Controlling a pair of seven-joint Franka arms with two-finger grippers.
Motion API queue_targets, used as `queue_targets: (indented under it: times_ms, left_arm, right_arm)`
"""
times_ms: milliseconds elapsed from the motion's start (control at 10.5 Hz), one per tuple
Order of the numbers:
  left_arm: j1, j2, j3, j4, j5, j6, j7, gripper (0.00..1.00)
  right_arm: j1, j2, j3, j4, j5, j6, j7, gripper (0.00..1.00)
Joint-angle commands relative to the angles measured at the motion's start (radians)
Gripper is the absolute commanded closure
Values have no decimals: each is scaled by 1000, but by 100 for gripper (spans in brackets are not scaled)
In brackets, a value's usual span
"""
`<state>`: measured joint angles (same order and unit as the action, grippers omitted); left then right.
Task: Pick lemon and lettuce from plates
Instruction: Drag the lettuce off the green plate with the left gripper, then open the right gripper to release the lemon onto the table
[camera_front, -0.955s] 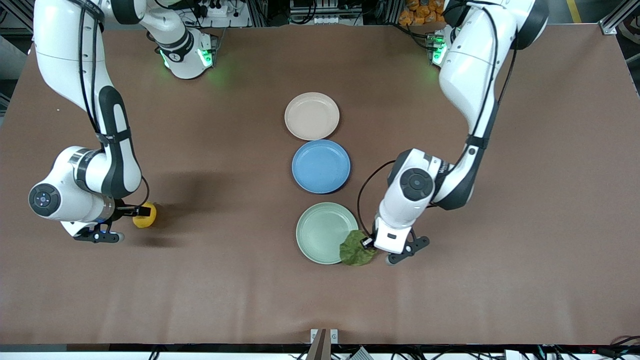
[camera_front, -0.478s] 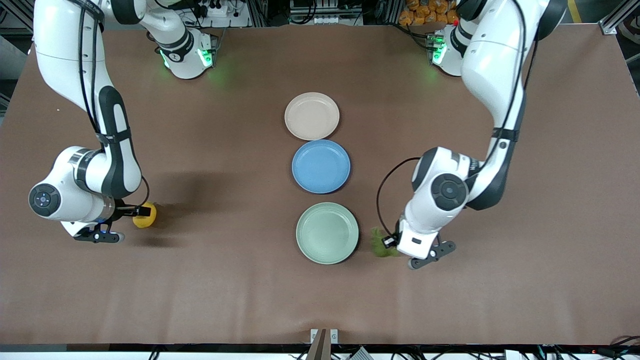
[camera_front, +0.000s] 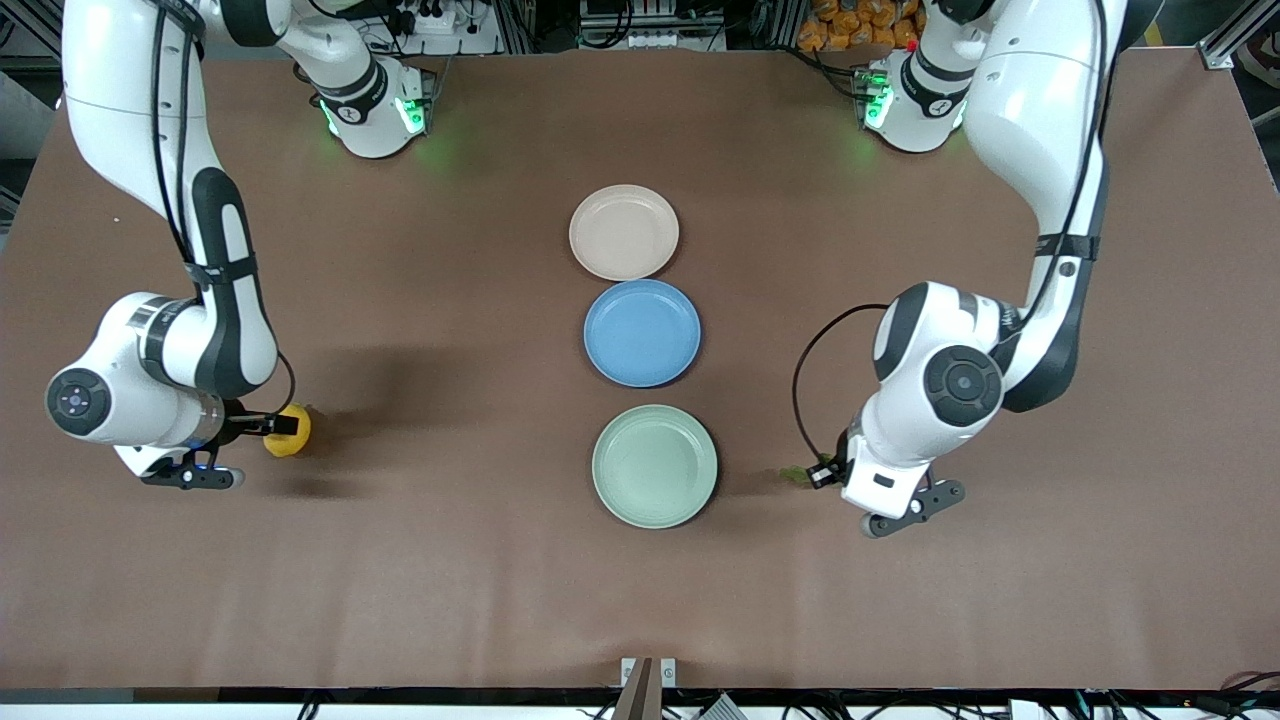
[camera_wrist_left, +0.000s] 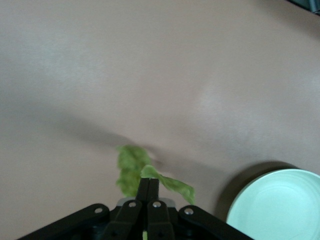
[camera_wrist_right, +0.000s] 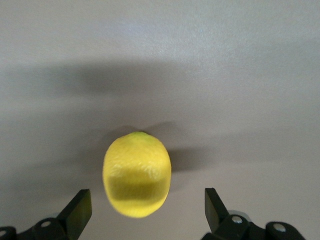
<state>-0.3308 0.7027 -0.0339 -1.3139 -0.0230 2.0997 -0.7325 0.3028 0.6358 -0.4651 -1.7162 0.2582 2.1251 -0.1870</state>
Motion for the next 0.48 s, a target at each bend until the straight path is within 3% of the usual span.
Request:
queue_targets:
  times_ms: [0,191,382]
  left_arm:
    - [19,-66,-6,-84,-23,-44,33,100]
    - [35,-89,-6,-126,-18,-50,35,100]
    - [56,-124,-6,-186,-14,-50,76,100]
  right_arm:
    - [-17,-31,-21,140,7,-205,-25,0]
    - [-8,-57,-56,199,4,-295,-69,0]
    - [-13,-105,-55,191,7,-307,-112,0]
